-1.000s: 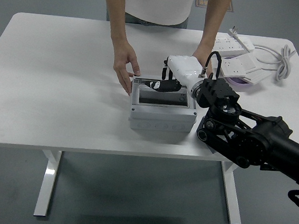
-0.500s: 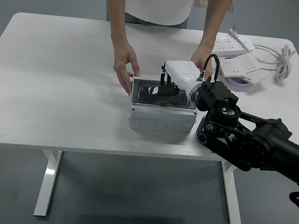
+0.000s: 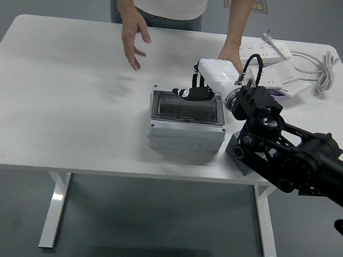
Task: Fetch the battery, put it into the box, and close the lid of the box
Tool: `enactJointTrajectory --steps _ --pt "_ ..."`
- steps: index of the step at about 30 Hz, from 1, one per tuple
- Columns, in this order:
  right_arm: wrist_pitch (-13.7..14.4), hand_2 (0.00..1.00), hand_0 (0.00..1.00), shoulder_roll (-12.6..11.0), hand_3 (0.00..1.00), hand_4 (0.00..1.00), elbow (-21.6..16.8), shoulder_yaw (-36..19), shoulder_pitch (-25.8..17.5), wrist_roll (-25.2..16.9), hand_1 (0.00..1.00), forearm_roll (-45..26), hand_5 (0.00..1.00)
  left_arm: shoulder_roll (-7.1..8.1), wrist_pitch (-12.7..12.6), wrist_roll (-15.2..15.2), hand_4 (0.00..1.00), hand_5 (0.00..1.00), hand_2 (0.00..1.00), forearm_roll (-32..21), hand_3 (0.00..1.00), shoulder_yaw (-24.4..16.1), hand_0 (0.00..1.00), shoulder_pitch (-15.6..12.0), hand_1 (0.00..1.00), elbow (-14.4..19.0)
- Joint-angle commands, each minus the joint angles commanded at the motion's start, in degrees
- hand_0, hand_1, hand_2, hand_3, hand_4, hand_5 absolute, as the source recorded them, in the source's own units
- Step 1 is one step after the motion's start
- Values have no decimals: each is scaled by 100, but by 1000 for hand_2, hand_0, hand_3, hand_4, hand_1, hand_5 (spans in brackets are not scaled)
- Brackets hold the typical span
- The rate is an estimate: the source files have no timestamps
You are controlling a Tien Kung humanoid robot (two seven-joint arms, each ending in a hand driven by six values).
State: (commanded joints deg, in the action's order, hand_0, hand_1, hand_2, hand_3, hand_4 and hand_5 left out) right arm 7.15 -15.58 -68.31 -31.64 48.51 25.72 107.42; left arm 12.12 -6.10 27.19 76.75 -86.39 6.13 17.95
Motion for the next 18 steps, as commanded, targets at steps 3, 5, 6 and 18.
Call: enactJointTrajectory --steps 3,5,6,18 --pt "200 349 256 -123 374 889 -107 -374 -249 -137 357 139 693 -16 -1 3 728 231 665 -5 612 2 568 -11 713 0" --pt "392 349 256 -190 374 889 -144 -620 -412 -320 357 144 693 -26 2 9 728 231 665 -4 612 4 568 -20 713 1" --pt "561 349 256 -233 374 889 -140 -802 -547 -498 357 45 693 -33 1 10 728 231 665 -8 612 6 568 -27 713 2" --pt "1623 355 237 -154 399 815 243 -2407 -1729 -2810 338 -2068 588 -106 19 19 728 233 665 7 611 -3 569 -20 713 1"
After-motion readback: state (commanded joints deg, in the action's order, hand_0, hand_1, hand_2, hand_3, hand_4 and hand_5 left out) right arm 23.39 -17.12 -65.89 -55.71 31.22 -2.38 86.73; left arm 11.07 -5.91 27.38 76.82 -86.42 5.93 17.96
